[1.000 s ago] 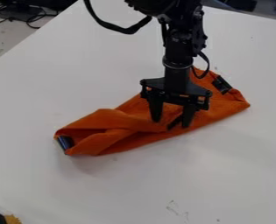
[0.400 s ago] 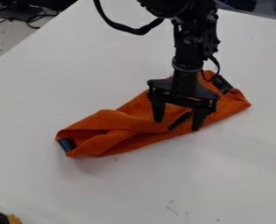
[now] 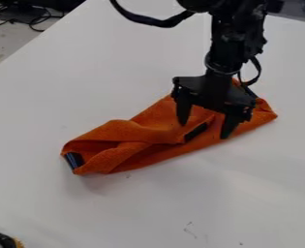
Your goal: Unfold the cloth from the bottom right to the top left
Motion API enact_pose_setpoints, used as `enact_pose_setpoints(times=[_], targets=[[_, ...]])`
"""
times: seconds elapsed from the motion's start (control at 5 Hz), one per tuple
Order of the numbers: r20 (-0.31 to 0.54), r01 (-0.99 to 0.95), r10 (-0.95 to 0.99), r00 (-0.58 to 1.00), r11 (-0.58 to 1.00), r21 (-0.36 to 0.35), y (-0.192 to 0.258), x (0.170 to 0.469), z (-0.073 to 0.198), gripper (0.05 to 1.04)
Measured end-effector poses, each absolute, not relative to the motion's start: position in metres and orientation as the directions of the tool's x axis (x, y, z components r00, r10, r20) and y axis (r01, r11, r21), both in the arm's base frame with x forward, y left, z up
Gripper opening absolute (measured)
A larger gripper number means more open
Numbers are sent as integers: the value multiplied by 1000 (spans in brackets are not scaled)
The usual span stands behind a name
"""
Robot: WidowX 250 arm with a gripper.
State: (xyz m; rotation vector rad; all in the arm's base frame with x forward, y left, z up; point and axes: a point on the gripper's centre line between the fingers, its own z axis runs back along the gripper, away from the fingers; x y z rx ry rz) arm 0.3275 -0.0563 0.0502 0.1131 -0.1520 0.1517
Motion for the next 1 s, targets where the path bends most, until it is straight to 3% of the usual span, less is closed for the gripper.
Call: enact_pose_setpoints(times=[0.6, 1.0], targets=[[144, -169, 166, 976, 986, 5, -62, 328, 29, 1001], [125, -155, 153, 980, 988, 14, -53, 331, 25, 1001]])
